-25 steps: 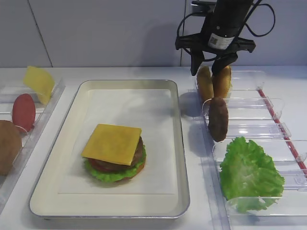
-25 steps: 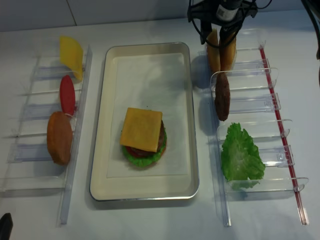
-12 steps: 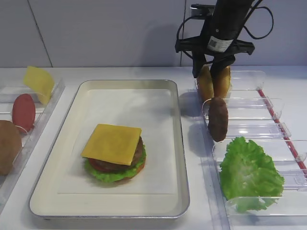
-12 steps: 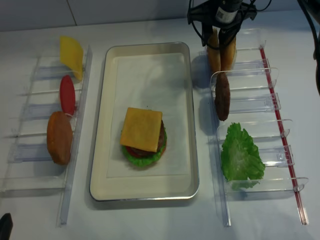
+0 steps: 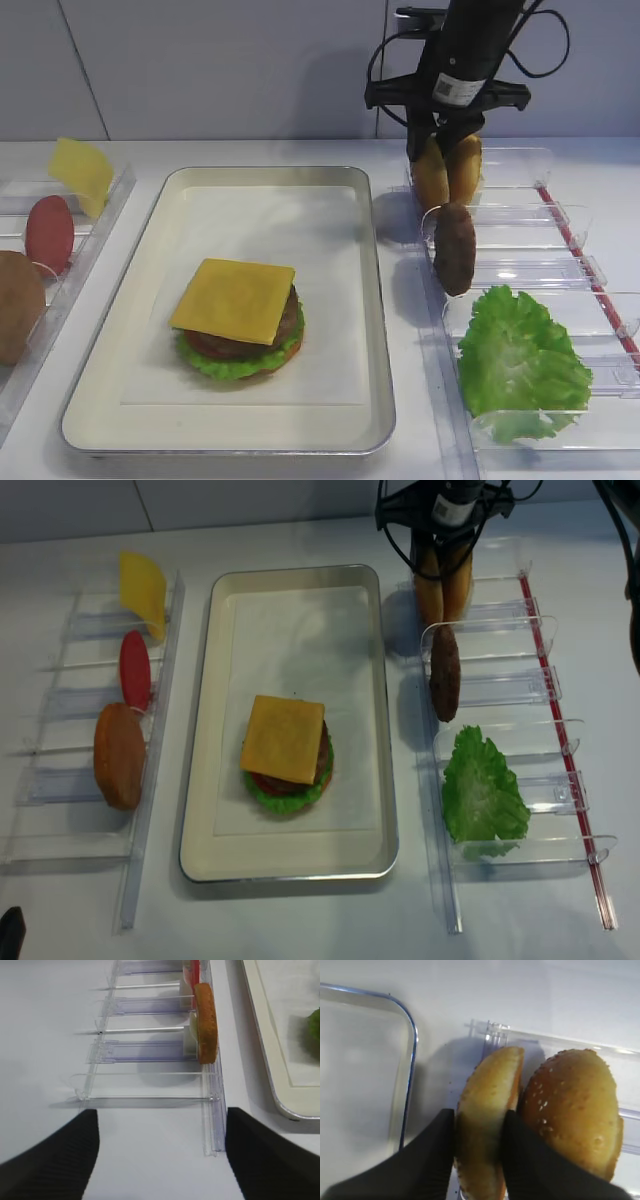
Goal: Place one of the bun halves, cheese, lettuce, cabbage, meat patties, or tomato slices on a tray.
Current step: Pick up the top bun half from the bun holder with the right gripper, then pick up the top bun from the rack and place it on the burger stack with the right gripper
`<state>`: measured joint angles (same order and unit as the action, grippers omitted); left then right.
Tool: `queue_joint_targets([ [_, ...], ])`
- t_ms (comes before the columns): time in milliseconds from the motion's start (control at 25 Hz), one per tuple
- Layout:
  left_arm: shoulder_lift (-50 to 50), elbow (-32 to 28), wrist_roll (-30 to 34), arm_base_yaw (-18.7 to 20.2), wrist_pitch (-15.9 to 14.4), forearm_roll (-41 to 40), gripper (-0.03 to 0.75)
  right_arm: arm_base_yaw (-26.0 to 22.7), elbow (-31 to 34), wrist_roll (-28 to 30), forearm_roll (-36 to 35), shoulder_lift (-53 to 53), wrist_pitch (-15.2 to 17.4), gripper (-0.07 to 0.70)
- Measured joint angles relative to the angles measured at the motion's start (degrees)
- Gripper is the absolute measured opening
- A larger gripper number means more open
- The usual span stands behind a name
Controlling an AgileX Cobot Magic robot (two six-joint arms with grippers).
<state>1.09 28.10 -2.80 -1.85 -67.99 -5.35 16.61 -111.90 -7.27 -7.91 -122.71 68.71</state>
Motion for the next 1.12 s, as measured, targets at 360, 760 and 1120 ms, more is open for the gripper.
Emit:
queue_joint_targets([
  [360,0.0,0.0,0.0,0.0,0.0,0.0,0.510,0.0,-9.3,0.2,0.3,0.2,3.1,0.242],
  [760,0.0,0.0,0.0,0.0,0.0,0.0,0.510,0.0,-9.3,2.5,-0.7,8.2,3.3,0.241],
  [1120,0.0,0.0,0.0,0.0,0.0,0.0,0.510,0.0,5.6,9.0,-7.2,21.5,3.3,0.241],
])
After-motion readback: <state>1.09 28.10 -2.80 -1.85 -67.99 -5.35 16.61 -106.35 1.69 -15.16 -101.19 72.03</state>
